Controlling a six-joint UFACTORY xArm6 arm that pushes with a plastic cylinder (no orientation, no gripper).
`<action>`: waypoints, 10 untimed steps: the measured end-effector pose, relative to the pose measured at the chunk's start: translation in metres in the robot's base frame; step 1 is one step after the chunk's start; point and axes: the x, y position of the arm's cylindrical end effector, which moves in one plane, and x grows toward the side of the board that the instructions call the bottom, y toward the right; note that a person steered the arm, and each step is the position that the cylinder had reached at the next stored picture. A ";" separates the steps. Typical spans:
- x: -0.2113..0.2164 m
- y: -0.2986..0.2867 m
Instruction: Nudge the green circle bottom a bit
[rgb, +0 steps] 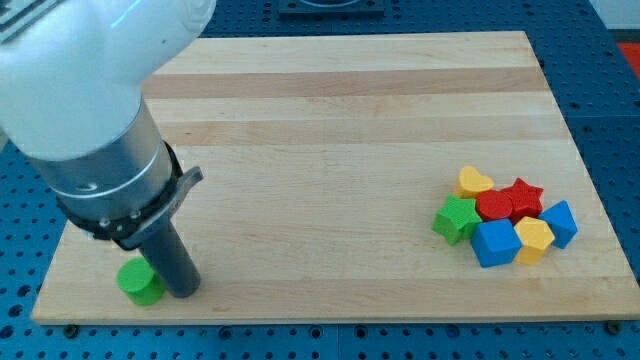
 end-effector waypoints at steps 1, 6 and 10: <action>0.019 0.000; 0.019 -0.055; 0.008 -0.058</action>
